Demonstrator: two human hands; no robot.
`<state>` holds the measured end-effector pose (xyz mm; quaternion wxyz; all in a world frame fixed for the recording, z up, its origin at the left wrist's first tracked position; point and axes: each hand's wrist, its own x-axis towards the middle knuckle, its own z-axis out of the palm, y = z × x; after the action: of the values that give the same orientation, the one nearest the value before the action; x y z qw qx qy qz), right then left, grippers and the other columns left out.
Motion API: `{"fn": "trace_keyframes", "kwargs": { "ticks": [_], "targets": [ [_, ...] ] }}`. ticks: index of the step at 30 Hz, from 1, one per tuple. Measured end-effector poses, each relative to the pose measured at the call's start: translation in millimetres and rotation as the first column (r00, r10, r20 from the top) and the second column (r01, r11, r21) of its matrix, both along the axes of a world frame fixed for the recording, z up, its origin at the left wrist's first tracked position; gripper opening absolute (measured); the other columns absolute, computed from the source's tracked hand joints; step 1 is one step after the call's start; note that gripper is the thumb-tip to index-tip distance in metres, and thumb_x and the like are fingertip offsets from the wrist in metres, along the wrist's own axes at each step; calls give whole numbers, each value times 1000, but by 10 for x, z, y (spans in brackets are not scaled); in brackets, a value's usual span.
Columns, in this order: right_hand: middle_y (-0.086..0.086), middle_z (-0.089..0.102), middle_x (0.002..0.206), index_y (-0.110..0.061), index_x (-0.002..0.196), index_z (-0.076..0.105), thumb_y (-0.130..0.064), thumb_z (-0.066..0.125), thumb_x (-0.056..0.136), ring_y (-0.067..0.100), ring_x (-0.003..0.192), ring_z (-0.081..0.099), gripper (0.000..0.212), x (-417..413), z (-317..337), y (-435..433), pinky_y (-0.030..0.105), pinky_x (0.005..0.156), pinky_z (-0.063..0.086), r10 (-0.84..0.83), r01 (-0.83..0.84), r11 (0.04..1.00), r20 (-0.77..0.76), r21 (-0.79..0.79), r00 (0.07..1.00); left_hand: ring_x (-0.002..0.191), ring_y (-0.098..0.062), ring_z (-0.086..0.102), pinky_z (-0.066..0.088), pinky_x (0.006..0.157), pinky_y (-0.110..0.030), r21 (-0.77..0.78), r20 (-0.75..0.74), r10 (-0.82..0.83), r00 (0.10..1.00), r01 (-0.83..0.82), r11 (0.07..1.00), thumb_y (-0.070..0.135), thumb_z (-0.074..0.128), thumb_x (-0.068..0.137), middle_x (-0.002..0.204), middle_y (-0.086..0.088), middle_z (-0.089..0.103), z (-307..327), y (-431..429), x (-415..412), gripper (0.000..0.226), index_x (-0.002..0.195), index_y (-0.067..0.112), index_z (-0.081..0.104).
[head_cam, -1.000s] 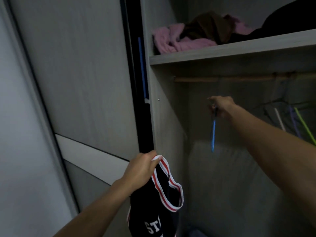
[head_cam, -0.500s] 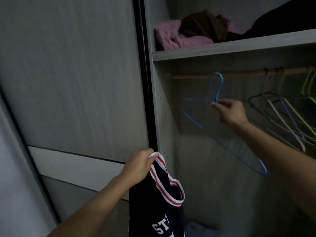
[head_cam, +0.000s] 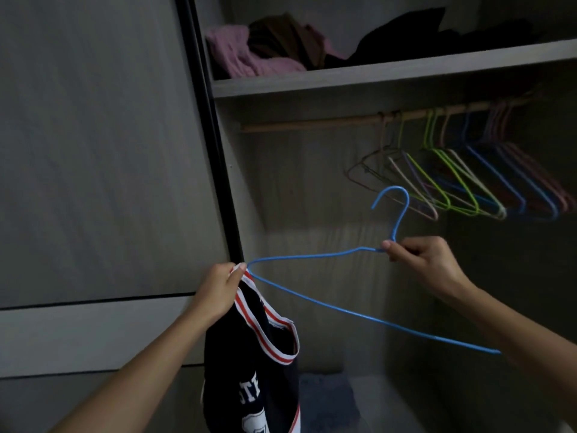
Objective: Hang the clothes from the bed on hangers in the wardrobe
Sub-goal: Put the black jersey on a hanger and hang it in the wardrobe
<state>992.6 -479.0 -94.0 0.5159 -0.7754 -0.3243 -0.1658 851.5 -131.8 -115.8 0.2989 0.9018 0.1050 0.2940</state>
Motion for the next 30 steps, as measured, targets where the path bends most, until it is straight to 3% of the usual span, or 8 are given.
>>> {"fn": "trace_keyframes", "kwargs": {
  "ticks": [6,11,15,17,21,25,28,30],
  "targets": [
    [-6,47,42,-12,61,69,-49,61,79,4,40,38,42,-28,98,-201,12,42,27,48,-50,998,38,40,998,50,-15,44,39,57,-37,4,23,8,1000,-8,1000,30,45,99,51,-3,47,87,-86,3,47,64,3,58],
    [-2,46,45,-12,60,69,-52,61,79,3,42,39,45,51,56,-169,14,44,29,101,-99,995,67,-33,993,56,-17,54,43,61,-35,48,9,-54,998,54,997,48,40,89,57,-4,59,206,-307,62,52,71,7,66],
    [-6,44,42,-14,56,67,-50,63,80,1,42,39,44,101,-77,-1,16,45,30,109,-107,994,80,-29,991,60,-17,59,43,62,-32,108,-11,-105,994,106,988,42,46,95,59,-5,62,294,-661,123,44,72,13,69],
    [-8,43,42,-17,55,65,-50,64,80,1,42,38,41,74,-156,98,16,45,30,139,-138,990,50,-10,989,62,-18,61,44,63,-32,121,8,-122,993,120,985,45,45,93,59,-4,62,352,-810,151,47,69,12,68],
    [-5,39,47,-9,60,68,-49,64,82,4,47,34,46,-80,-310,228,23,46,28,253,-253,967,-25,8,967,54,-13,47,36,58,-30,128,28,-130,991,125,984,30,47,99,54,-4,49,442,-1033,222,48,62,0,55],
    [3,36,47,-7,64,71,-43,68,82,13,47,32,40,-97,-377,170,26,46,24,288,-249,947,-191,202,939,52,-20,47,39,59,-37,179,-12,-80,997,81,980,43,40,97,53,-5,48,375,-1109,267,56,60,3,49],
    [6,37,45,-10,62,71,-53,71,80,14,43,32,46,-206,-487,253,23,44,23,398,-313,909,-350,275,848,53,-20,44,33,56,-37,311,-63,-42,997,60,949,40,41,99,49,3,38,302,-1275,294,51,56,15,34],
    [5,39,48,-11,66,70,-59,62,82,15,41,34,51,-200,-572,314,22,43,23,529,-365,847,-555,386,642,61,-26,52,35,58,-36,392,-85,24,996,11,920,42,39,99,52,2,40,290,-1335,288,49,57,17,31]
  ]
}}
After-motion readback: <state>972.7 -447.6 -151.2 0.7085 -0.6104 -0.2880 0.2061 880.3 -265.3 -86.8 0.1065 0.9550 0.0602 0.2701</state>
